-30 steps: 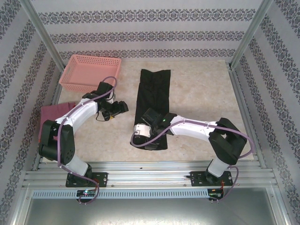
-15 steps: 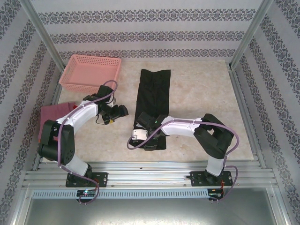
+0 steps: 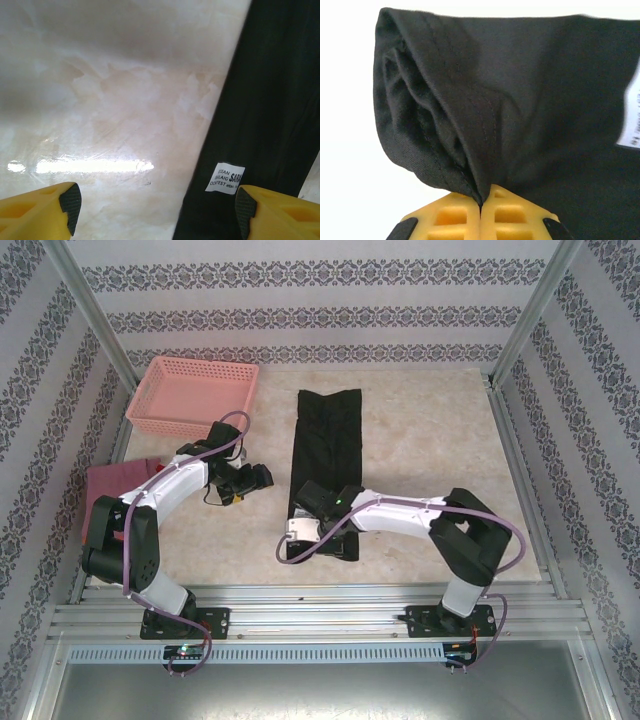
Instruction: Fold and stack the t-shirts
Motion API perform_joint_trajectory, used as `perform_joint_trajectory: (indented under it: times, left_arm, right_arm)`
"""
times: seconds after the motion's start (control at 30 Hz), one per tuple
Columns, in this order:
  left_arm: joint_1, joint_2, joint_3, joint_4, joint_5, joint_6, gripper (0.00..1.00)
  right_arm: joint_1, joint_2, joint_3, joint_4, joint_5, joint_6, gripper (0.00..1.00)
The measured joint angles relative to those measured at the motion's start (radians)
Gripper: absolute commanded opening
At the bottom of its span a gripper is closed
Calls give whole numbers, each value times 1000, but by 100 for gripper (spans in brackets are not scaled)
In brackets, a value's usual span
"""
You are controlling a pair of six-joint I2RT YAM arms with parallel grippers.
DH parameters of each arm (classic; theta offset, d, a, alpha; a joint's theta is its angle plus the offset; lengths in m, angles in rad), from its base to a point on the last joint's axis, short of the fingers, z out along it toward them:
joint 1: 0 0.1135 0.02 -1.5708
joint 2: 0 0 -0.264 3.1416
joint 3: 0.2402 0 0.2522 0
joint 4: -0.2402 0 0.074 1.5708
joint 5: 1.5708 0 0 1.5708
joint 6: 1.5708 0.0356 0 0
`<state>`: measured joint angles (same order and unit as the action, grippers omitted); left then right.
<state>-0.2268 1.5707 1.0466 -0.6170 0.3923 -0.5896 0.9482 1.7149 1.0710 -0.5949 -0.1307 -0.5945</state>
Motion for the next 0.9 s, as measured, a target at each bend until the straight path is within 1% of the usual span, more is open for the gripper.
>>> perform_joint_trajectory:
  times: [0.1, 0.2, 0.3, 0.47, 0.63, 0.8, 0.9]
  left_arm:
    - [0, -1, 0, 3, -1, 7, 84]
    - [0, -6, 0, 6, -5, 16, 91]
    - [-1, -17, -3, 23, -4, 30, 100]
    - [-1, -47, -9, 53, -23, 60, 100]
    - [-1, -89, -25, 86, -42, 130, 100]
    - [-1, -156, -79, 143, -29, 253, 100]
    - [-1, -233, -159, 209, -10, 361, 100]
  right_arm:
    - [-16, -69, 2, -62, -36, -1, 0]
    - [-39, -108, 20, -140, -71, -10, 0]
    - [-71, -109, 58, -203, -86, -26, 0]
    - [-153, -71, 145, -253, -87, -51, 0]
    - [-219, 24, 274, -263, -72, -85, 0]
    - [-278, 108, 384, -267, -54, -103, 0]
    - [-313, 142, 437, -269, -42, -113, 0]
